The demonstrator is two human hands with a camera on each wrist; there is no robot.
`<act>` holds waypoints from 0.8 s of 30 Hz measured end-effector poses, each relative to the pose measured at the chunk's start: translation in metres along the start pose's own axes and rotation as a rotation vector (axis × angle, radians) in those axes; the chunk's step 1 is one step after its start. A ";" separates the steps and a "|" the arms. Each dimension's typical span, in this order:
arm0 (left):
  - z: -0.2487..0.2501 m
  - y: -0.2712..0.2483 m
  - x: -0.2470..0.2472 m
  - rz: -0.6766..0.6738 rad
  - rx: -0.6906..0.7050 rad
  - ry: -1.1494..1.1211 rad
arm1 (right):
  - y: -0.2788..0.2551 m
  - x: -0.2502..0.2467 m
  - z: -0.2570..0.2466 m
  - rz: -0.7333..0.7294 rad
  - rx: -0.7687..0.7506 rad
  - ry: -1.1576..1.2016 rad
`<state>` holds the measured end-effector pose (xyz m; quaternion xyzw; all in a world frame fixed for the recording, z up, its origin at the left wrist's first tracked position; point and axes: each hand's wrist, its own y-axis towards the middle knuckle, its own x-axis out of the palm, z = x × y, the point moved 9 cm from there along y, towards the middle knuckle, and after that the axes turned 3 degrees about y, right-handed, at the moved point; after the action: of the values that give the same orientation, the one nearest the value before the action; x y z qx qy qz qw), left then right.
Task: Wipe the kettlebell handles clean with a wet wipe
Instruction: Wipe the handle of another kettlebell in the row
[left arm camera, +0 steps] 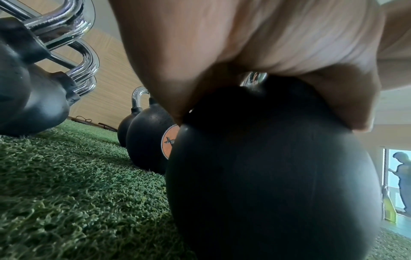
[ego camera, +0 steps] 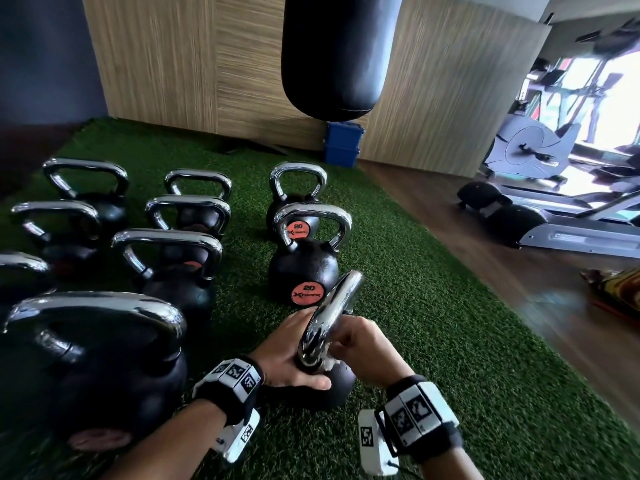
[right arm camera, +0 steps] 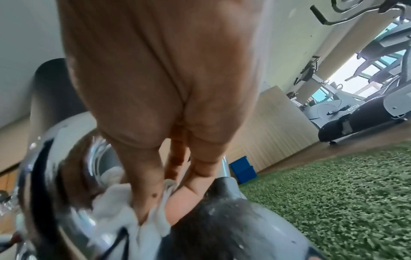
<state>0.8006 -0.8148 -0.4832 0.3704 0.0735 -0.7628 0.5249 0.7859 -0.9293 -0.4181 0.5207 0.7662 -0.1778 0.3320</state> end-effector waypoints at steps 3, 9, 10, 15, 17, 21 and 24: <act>-0.001 -0.001 0.000 0.006 -0.001 -0.008 | 0.004 0.001 -0.004 -0.060 -0.080 0.088; -0.001 -0.001 0.001 -0.008 -0.016 0.010 | 0.011 0.009 -0.003 -0.160 -0.075 0.112; -0.001 -0.001 0.001 -0.006 -0.015 0.006 | 0.010 0.009 -0.006 -0.167 -0.094 0.147; -0.005 0.000 0.002 0.004 -0.019 -0.010 | 0.005 0.008 -0.004 -0.178 -0.119 0.559; -0.007 0.000 0.002 0.001 -0.022 -0.007 | 0.005 0.011 0.001 -0.137 -0.099 0.750; -0.003 0.000 0.001 0.011 0.019 -0.002 | 0.007 0.013 0.015 0.011 -0.035 1.111; 0.000 0.001 0.000 0.022 0.032 0.014 | 0.008 0.017 0.021 0.077 -0.011 1.137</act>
<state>0.8011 -0.8153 -0.4830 0.3850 0.0609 -0.7554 0.5268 0.7960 -0.9277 -0.4446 0.5605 0.8057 0.1464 -0.1237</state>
